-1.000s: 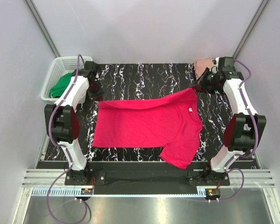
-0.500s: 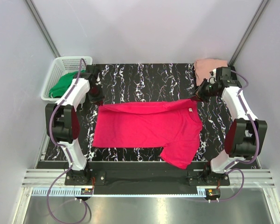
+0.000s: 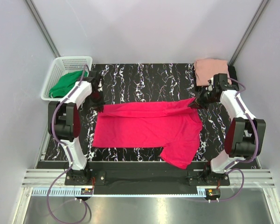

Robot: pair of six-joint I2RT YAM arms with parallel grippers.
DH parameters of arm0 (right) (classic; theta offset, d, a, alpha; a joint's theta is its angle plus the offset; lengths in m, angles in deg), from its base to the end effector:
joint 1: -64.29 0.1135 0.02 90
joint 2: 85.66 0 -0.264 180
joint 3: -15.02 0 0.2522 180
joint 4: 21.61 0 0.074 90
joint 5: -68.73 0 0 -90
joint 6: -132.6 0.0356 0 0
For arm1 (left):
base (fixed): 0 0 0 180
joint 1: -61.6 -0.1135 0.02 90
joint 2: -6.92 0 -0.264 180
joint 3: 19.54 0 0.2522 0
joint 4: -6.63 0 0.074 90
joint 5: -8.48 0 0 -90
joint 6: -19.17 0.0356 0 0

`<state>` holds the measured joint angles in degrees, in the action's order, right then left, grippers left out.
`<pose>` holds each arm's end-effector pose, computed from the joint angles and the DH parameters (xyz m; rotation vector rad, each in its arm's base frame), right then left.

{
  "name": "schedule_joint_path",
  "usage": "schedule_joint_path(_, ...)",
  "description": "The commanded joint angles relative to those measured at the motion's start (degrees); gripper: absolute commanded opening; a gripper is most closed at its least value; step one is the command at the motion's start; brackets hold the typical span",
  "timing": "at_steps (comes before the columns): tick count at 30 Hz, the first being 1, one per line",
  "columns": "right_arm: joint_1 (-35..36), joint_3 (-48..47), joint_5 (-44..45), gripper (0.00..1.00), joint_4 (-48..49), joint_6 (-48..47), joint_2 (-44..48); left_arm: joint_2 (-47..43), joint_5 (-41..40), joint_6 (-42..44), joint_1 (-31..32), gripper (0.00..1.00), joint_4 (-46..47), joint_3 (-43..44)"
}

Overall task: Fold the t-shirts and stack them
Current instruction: Fold the tshirt

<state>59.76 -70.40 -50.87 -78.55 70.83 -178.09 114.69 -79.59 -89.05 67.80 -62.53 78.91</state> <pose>0.3280 -0.0083 0.2522 0.6004 2.6252 0.8227 0.3690 -0.0413 0.2167 -0.3039 2.9344 -0.1115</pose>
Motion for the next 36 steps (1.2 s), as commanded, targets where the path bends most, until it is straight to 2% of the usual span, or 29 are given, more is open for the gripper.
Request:
schedule_joint_path(1,0.32,1.08,1.04,0.00,0.11,-1.86,1.90,0.51,0.35,0.82,0.22,0.00,1.34,-0.40)
schedule_joint_path(21,0.32,0.91,0.25,0.00,1.17,-2.83,0.58,2.80,-4.39,-2.26,0.22,0.00,1.96,2.94)
schedule_joint_path(30,0.32,-12.26,-0.54,0.00,1.25,-0.28,-4.86,5.34,-5.54,-4.55,0.22,0.00,1.08,16.55)
schedule_joint_path(36,0.32,-25.27,-0.63,0.00,1.52,0.42,-13.47,12.54,-5.10,-5.69,0.22,0.00,-1.02,29.55)
